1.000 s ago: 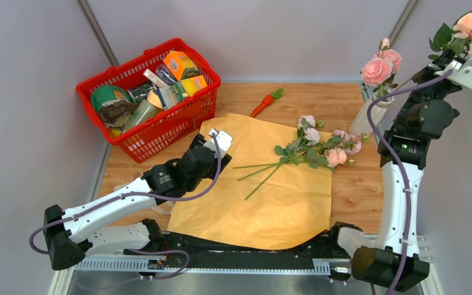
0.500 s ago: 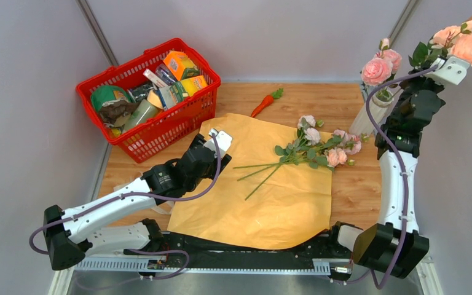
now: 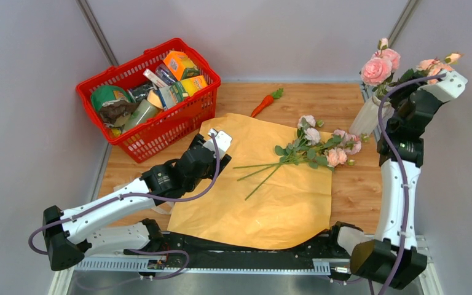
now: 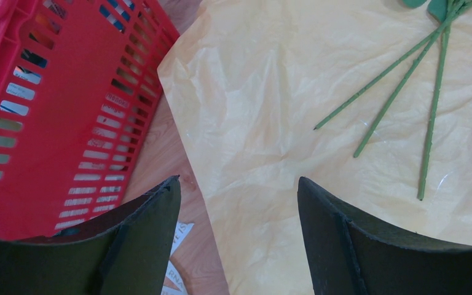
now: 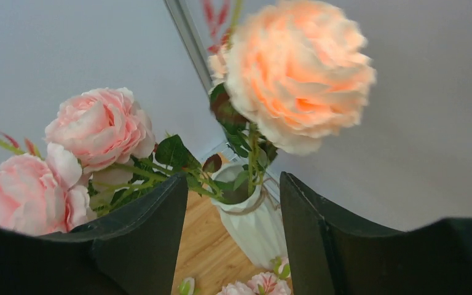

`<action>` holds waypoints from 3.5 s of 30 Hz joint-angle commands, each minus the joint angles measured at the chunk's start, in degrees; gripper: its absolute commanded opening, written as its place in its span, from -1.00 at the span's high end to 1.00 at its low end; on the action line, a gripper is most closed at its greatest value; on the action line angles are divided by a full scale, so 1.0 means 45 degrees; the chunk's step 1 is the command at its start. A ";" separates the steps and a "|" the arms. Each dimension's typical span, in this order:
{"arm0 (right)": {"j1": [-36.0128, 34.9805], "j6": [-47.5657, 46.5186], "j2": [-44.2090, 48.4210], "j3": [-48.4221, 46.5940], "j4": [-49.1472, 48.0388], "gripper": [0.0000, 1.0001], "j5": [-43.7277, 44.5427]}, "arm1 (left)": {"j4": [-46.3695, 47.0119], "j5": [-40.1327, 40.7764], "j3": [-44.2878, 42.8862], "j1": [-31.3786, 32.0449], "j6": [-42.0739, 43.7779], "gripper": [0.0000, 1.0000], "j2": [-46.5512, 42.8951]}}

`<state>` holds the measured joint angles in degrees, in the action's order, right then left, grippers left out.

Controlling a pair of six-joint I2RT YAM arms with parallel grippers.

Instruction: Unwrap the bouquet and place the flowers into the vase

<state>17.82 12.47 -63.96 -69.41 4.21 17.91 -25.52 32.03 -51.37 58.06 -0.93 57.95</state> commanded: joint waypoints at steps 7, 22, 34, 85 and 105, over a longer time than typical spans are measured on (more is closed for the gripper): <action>0.0043 0.3379 0.2807 -0.0124 0.3477 -0.07 -0.2920 | 0.0124 0.0011 -0.0478 0.0046 0.0187 -0.55 -0.0183; 0.0024 0.6642 0.5366 0.5108 0.4027 0.14 -0.9037 | 0.0182 0.0030 -0.0478 0.0027 0.0187 -0.55 -0.0066; -0.1224 0.9727 0.4547 0.8450 0.3870 0.33 -0.8399 | 0.0163 0.0128 -0.0458 0.0027 0.0187 -0.55 0.0129; -0.6207 1.3265 -0.5062 0.7495 -0.2146 0.42 -0.2789 | 0.0143 0.0167 -0.0419 0.0066 0.0187 -0.55 -0.0027; -0.6636 1.2522 -0.0925 0.7903 -0.1111 0.86 -0.1988 | 0.0163 0.0324 -0.0419 0.0046 0.0187 -0.55 0.0051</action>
<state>-10.98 69.45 -72.60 -34.37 -0.95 7.51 -25.54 32.64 -51.37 58.11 -0.93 58.83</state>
